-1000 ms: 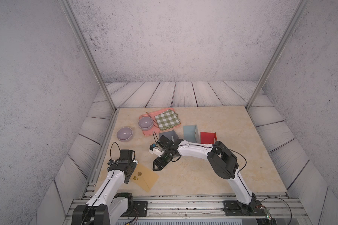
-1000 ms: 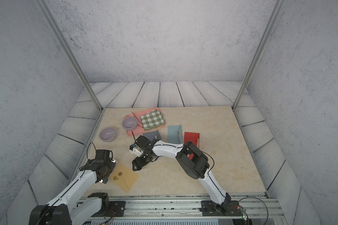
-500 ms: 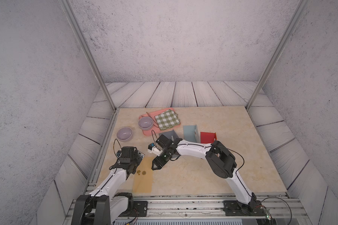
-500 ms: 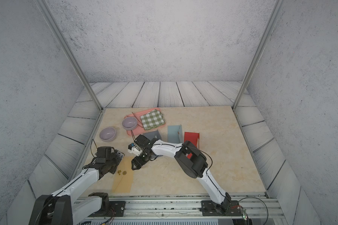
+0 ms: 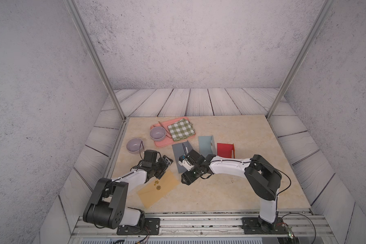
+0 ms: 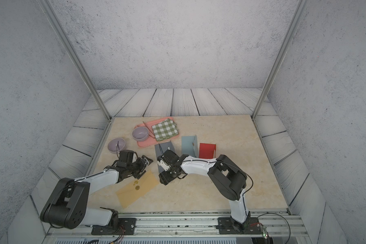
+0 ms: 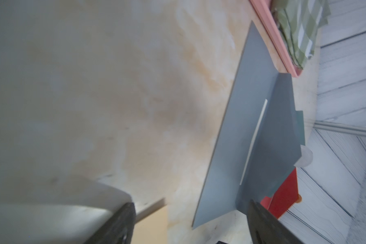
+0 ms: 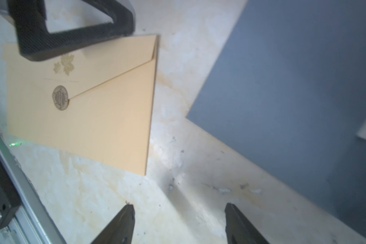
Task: Open the envelope
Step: Adjust the envelope at the center of the board.
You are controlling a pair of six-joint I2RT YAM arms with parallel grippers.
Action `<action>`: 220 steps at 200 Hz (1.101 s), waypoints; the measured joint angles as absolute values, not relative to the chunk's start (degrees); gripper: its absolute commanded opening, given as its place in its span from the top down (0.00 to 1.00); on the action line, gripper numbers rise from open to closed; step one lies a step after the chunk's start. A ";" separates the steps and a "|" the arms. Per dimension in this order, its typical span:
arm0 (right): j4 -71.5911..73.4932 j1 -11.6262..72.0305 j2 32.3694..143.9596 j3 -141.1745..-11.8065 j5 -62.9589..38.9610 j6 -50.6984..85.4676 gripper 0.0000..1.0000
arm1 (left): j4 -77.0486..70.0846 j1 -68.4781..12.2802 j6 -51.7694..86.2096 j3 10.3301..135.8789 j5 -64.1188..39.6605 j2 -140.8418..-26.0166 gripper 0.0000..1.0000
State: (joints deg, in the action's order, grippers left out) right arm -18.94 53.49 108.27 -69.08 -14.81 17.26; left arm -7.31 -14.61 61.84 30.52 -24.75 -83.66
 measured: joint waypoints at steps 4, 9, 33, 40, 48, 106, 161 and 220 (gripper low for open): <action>-18.33 53.25 107.66 -68.51 -14.72 17.47 0.29 | -7.92 -15.00 61.69 31.16 -25.89 -84.68 0.15; -17.58 52.99 107.11 -67.96 -14.66 17.82 0.29 | -8.49 -15.46 61.49 31.86 -27.05 -85.82 0.15; -14.33 52.16 105.86 -67.16 -14.35 19.07 0.29 | -9.80 -16.95 60.64 33.19 -30.81 -87.94 0.16; -13.06 52.16 105.54 -66.70 -14.33 19.40 0.29 | -8.88 -17.15 60.23 33.23 -30.85 -87.46 0.16; -11.97 52.18 105.08 -66.00 -14.17 19.75 0.29 | -6.48 -17.34 59.64 33.21 -30.63 -86.24 0.16; -9.63 52.21 104.62 -66.46 -15.35 20.53 0.28 | 22.39 -16.45 56.75 35.14 -13.19 -70.08 0.13; -12.80 52.45 112.73 -78.63 -22.50 18.74 0.27 | 40.80 -15.18 57.23 40.29 2.07 -62.98 0.06; -16.95 53.41 119.17 -83.88 -27.00 18.13 0.27 | 44.91 -15.07 68.01 27.14 5.63 -51.57 0.00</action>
